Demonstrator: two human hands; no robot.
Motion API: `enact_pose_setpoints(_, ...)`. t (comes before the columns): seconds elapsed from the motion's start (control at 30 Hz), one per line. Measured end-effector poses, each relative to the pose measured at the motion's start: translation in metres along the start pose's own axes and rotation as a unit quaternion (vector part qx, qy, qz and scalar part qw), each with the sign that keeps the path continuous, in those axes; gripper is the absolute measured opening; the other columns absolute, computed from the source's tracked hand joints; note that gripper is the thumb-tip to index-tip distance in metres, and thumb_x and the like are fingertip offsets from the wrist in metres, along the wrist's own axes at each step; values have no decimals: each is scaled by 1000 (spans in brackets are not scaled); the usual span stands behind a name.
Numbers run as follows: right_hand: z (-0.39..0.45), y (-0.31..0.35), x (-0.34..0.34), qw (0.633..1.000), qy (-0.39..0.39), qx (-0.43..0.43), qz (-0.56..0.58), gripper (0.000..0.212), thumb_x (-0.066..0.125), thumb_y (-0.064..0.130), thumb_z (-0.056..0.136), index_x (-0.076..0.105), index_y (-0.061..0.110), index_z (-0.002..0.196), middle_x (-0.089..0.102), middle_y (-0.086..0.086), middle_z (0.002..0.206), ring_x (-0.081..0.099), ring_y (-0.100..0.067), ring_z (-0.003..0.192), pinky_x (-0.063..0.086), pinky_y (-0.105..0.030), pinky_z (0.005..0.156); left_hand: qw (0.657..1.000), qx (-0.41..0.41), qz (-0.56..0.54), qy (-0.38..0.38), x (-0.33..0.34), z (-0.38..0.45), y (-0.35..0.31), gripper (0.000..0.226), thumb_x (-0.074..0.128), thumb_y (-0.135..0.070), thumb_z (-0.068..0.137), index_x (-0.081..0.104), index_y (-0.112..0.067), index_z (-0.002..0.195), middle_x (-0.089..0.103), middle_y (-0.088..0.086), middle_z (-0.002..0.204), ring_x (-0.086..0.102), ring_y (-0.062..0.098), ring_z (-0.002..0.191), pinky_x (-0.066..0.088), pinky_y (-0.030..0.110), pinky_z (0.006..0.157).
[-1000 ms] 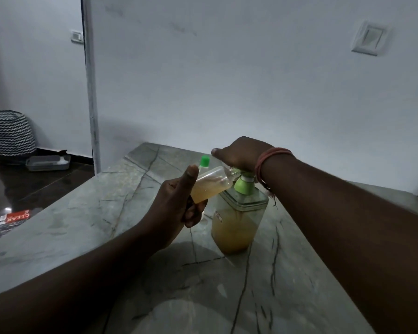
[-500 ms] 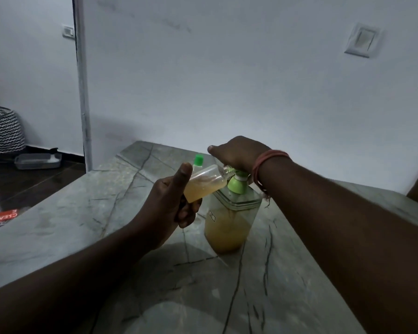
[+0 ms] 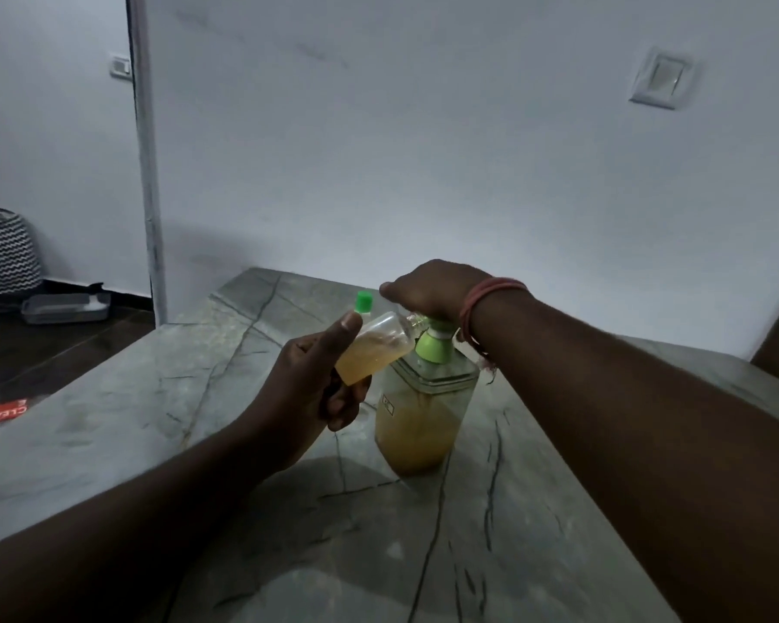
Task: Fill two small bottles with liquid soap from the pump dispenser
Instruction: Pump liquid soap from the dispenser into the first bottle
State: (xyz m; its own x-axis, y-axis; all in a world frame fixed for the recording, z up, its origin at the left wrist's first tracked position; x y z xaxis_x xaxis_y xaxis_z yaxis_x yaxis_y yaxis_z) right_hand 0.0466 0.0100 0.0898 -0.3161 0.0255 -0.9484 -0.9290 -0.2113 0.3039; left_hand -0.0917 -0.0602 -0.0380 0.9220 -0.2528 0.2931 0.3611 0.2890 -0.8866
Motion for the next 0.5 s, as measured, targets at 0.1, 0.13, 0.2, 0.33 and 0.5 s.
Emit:
enact_pose_setpoints(0.1, 2, 1, 1, 999, -31, -20, -7, 33, 52, 45, 88, 65, 15, 89, 58, -1, 77, 50, -13, 58, 35, -25, 48, 1000, -1, 8, 6, -3, 0, 1, 67, 75, -74, 76, 80, -15, 107, 54, 8, 64, 42, 10, 44, 38, 22, 41)
enact_pose_setpoints(0.13, 4, 0, 1, 998, -59, -21, 26, 38, 52, 47, 86, 66, 13, 88, 62, -2, 79, 54, -16, 62, 35, -25, 50, 1000, 0, 8, 7, -3, 1, 1, 67, 74, -74, 77, 80, -15, 107, 54, 8, 64, 42, 10, 44, 38, 22, 41)
enact_pose_setpoints(0.2, 7, -3, 1, 995, -78, -13, 60, 39, 49, 46, 85, 68, 13, 86, 67, -3, 83, 59, -19, 69, 35, -25, 54, 1000, 7, 5, 5, -2, 3, 0, 65, 75, -73, 77, 79, -14, 105, 53, 10, 64, 41, 10, 43, 37, 23, 41)
enact_pose_setpoints(0.33, 7, -5, 0, 998, -41, 5, 40, 29, 49, 40, 85, 62, 18, 71, 61, 3, 68, 54, -14, 56, 34, -24, 49, 1000, 4, -1, 6, 0, 5, 1, 66, 76, -72, 77, 79, -12, 104, 52, 11, 62, 40, 10, 42, 36, 22, 41)
enact_pose_setpoints(0.5, 9, 1, 1, 1000, -13, -7, -16, 27, 50, 41, 87, 57, 20, 71, 59, 3, 74, 52, -12, 57, 34, -23, 47, 1000, 6, 0, 4, -2, 2, 2, 71, 75, -73, 78, 78, -10, 111, 54, 10, 64, 40, 10, 43, 36, 22, 41)
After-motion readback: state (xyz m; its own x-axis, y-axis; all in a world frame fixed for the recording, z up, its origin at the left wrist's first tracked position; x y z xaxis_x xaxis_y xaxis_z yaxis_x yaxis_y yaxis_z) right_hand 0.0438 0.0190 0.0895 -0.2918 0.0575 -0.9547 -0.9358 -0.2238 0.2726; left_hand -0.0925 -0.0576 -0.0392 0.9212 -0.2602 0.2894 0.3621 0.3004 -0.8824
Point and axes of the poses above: each hand's wrist, its own z-axis towards the middle knuckle, its own x-axis out of the palm, y = z × x, the point moved 2 cm from there along z, towards the middle knuckle
